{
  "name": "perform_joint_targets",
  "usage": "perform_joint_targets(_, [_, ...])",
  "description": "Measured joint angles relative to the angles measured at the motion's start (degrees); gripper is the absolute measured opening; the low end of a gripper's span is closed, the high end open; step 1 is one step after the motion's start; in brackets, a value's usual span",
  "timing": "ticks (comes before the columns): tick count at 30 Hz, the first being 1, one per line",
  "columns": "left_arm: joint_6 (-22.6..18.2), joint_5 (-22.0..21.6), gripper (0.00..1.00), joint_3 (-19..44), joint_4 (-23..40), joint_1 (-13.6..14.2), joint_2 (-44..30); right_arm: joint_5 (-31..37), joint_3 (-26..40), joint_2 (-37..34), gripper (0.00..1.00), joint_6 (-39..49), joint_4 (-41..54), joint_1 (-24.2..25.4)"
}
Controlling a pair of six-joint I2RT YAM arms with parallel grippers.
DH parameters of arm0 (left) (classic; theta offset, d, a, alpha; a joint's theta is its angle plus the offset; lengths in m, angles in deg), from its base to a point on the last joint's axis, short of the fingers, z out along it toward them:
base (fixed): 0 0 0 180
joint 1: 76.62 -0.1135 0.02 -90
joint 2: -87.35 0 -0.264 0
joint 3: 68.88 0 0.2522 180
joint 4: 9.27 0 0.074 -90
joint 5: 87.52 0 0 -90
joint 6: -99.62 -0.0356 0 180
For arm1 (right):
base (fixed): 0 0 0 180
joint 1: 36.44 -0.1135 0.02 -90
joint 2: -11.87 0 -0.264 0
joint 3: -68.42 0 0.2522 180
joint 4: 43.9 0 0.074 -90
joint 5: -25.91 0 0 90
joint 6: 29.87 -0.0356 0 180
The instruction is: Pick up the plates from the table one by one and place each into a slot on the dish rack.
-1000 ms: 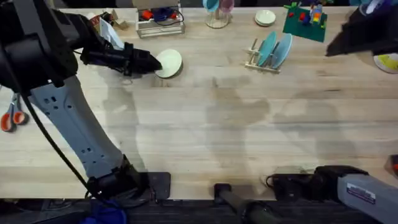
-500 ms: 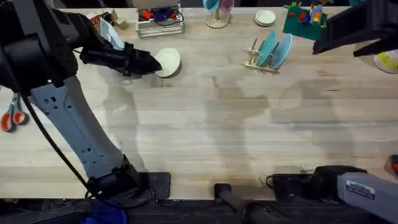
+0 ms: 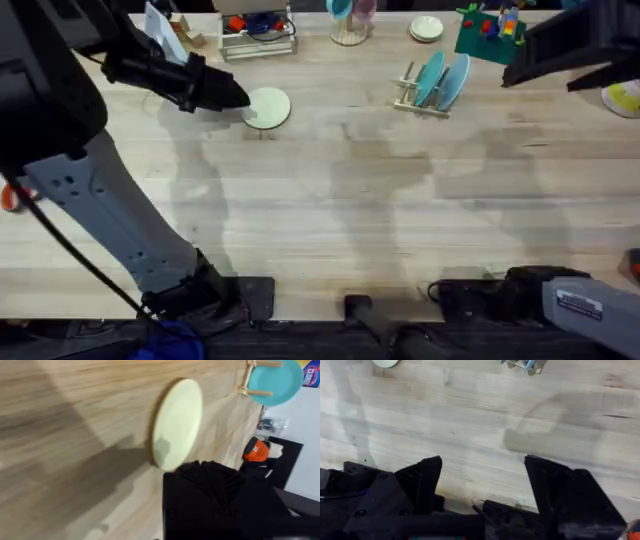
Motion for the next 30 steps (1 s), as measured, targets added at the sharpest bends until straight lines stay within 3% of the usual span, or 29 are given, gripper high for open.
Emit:
perform_joint_targets(15, [6.1, -5.0, 0.040, 0.0, -5.4, 0.0, 2.5, 0.0, 0.0, 0.0, 0.995, 0.0, 0.0, 0.0])
perform_joint_targets(30, [7.1, -5.1, 0.039, 0.0, -7.8, 0.6, 0.1, 0.0, 0.0, 0.0, 0.995, 0.0, 0.0, 0.0])
